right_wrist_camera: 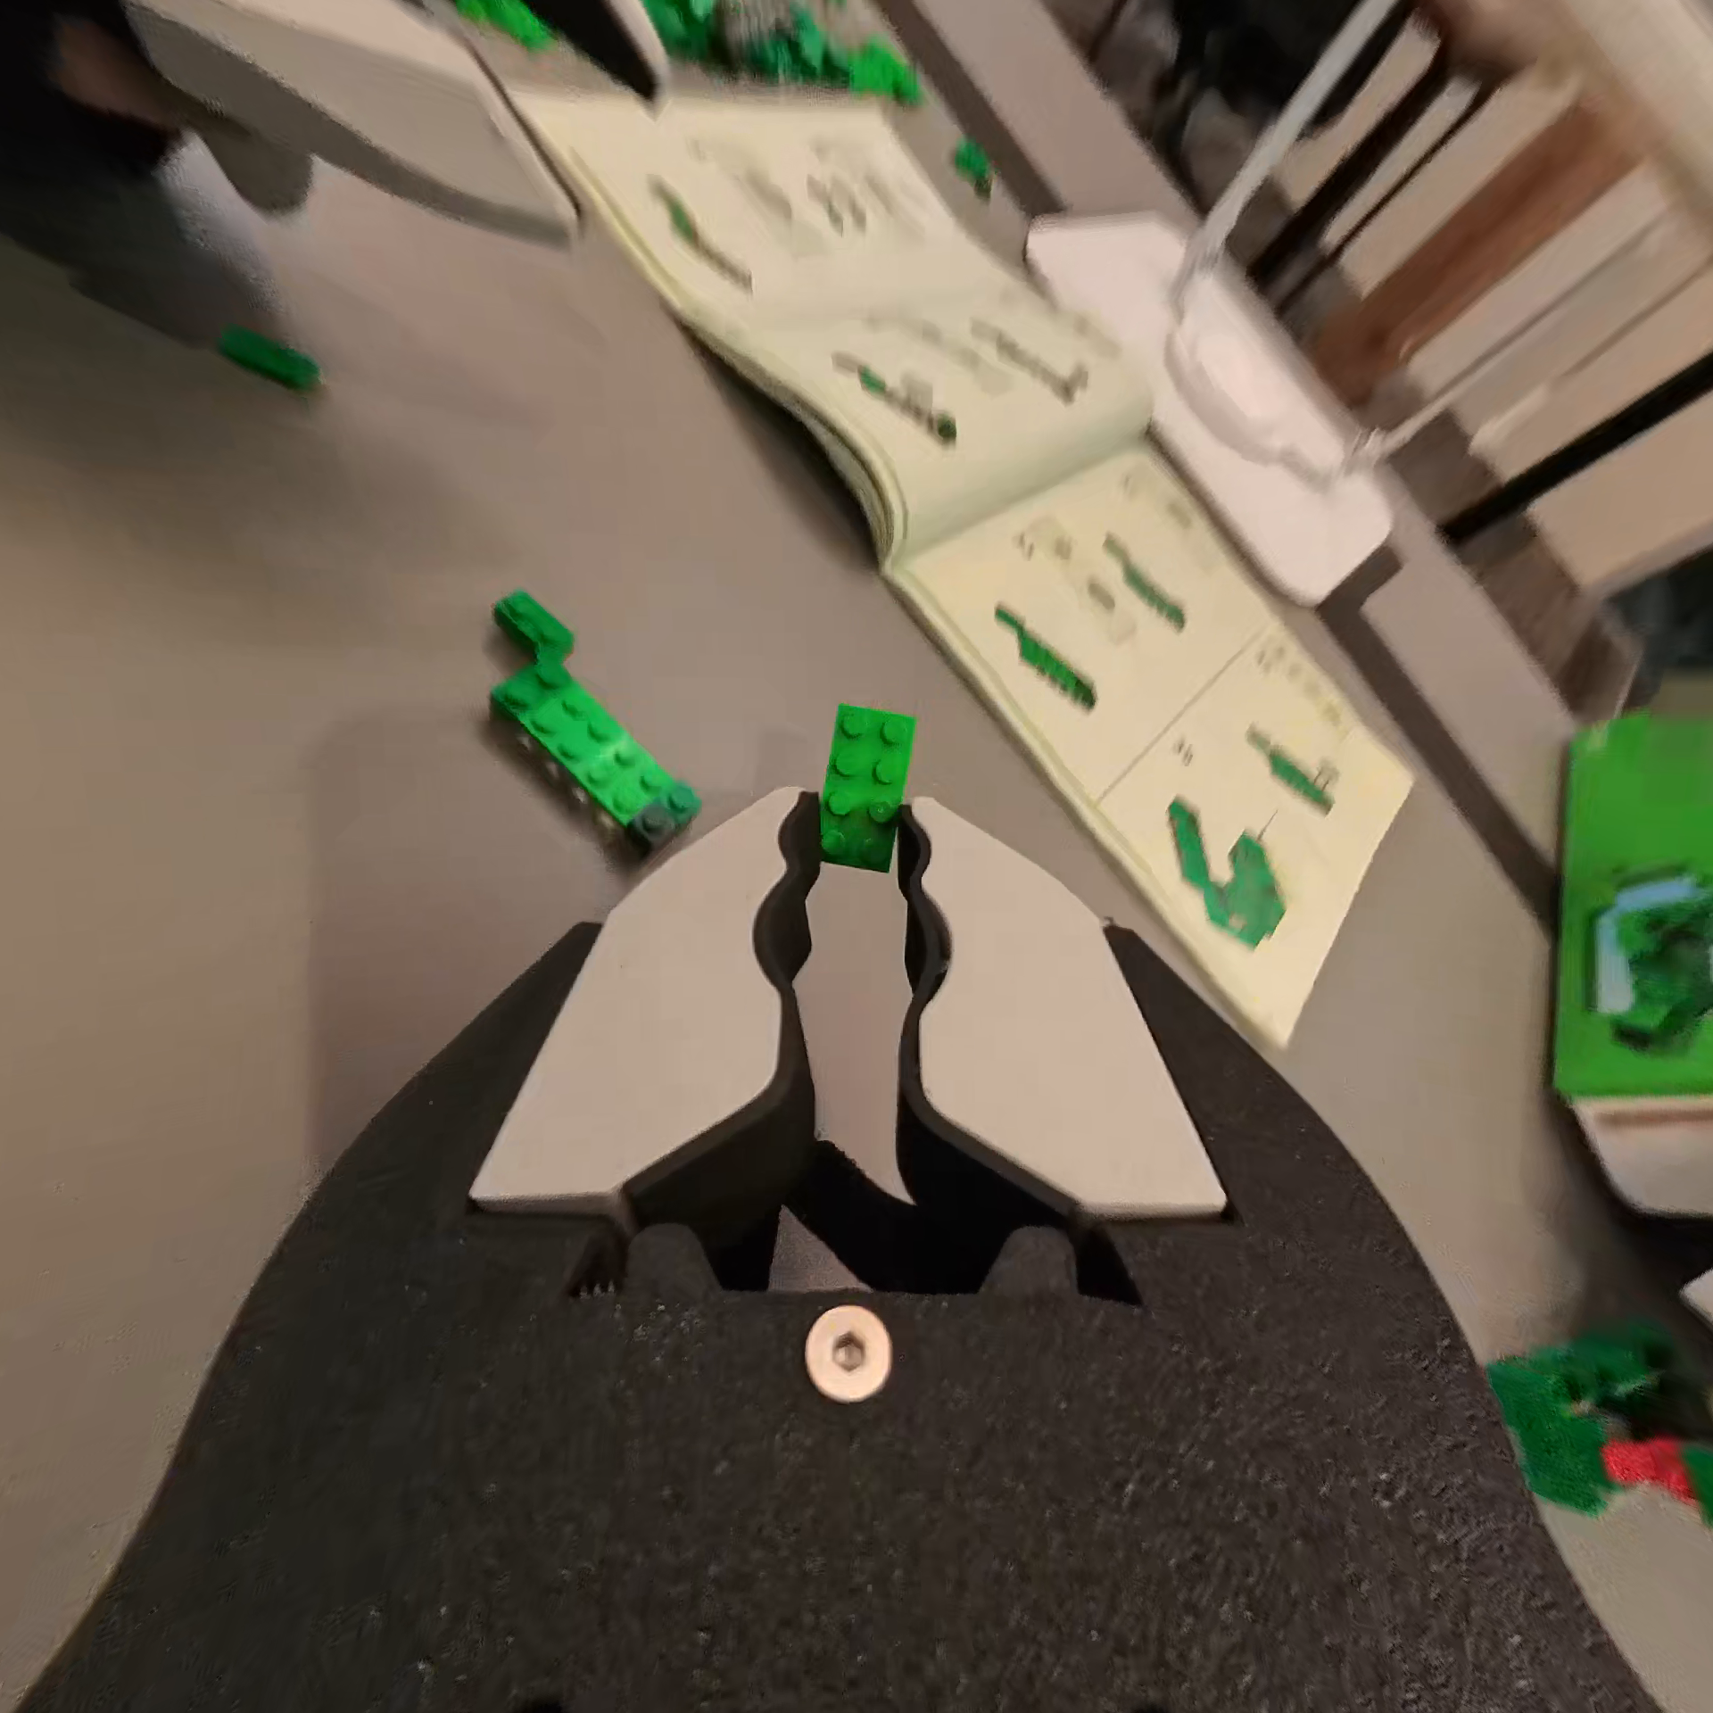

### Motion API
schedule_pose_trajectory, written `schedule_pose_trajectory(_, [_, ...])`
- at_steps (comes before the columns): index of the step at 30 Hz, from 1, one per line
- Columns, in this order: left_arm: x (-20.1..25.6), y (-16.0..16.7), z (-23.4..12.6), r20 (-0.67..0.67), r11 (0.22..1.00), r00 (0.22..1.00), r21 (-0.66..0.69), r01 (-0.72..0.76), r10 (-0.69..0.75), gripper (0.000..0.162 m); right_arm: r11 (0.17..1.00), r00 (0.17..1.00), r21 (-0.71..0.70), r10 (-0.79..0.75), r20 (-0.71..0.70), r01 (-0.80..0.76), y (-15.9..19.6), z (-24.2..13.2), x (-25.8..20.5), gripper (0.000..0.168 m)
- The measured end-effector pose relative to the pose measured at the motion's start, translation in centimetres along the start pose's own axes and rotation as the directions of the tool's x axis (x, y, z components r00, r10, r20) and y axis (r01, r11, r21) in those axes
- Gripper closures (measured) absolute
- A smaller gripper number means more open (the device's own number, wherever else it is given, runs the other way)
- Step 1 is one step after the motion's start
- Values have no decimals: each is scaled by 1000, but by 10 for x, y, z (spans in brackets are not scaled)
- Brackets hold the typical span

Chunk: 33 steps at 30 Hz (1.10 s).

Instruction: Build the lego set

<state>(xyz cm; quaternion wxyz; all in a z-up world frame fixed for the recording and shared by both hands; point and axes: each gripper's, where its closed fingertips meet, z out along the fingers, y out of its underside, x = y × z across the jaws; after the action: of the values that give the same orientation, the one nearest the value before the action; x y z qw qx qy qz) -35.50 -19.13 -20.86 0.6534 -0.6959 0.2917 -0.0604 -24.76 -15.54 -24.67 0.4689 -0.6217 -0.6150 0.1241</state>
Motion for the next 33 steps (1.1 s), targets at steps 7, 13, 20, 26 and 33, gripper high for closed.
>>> schedule_pose_trajectory(7, [7, 4, 4, 39, 984, 984, -40, -172, 173, 145, 981, 988, -161, 125, 93, -109, 31, 10, -8, 153])
schedule_pose_trajectory(13, [11, 6, 5, 16, 984, 985, -48, -174, 175, 146, 977, 985, -175, 139, 106, -119, 35, 11, -9, 153])
schedule_pose_trajectory(20, [11, 8, 7, 8, 985, 987, -59, -160, 161, 150, 978, 982, -151, 157, 103, -141, 33, 10, -9, 152])
schedule_pose_trajectory(26, [11, 10, 8, 16, 982, 985, -72, -173, 174, 152, 984, 987, -115, 146, 61, -138, 29, 9, -4, 143])
schedule_pose_trajectory(33, [9, 9, 7, 21, 985, 987, -64, -160, 162, 153, 953, 991, 277, 98, 92, -120, -28, -6, -22, 145])
